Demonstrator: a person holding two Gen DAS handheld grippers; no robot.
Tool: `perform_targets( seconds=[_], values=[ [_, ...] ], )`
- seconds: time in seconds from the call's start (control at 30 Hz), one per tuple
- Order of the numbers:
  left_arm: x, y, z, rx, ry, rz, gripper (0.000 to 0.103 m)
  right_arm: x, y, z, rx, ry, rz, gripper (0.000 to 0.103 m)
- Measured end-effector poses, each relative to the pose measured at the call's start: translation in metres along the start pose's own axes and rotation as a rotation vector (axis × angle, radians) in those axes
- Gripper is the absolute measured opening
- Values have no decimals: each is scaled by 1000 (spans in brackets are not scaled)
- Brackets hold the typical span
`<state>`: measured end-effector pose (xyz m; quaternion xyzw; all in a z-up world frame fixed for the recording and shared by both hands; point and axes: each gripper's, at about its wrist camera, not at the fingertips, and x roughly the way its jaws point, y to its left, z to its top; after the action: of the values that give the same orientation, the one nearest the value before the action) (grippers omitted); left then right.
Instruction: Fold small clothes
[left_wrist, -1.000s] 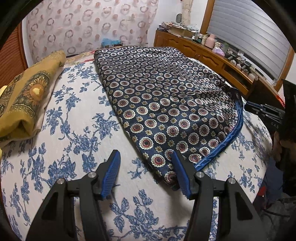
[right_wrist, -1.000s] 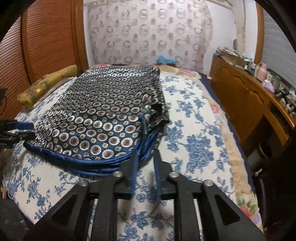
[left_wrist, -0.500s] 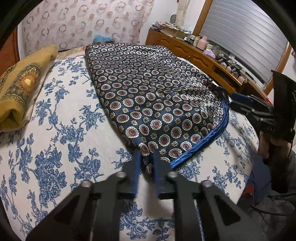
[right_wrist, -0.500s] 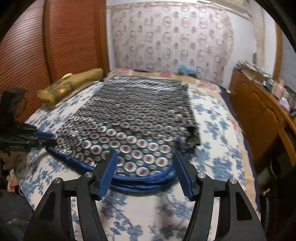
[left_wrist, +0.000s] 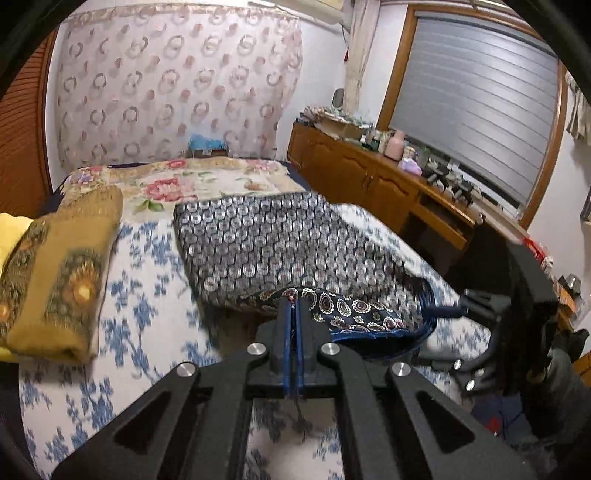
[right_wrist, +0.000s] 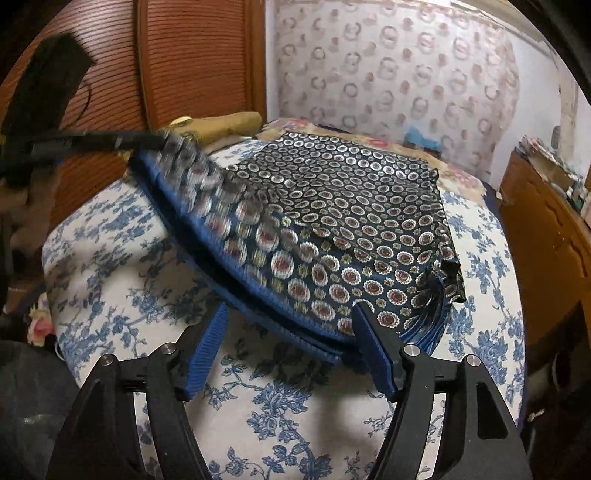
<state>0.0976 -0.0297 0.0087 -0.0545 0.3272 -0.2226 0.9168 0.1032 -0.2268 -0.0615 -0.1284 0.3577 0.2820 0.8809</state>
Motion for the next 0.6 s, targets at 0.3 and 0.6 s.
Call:
perform_targets(
  seconds=[0.3, 0.6],
  values=[
    [3, 7, 25, 8, -53, 19, 0, 21, -41, 16, -19, 32, -85, 71],
    [23, 29, 45, -21, -63, 41, 0, 27, -68, 47, -66, 39, -21, 13]
  ],
)
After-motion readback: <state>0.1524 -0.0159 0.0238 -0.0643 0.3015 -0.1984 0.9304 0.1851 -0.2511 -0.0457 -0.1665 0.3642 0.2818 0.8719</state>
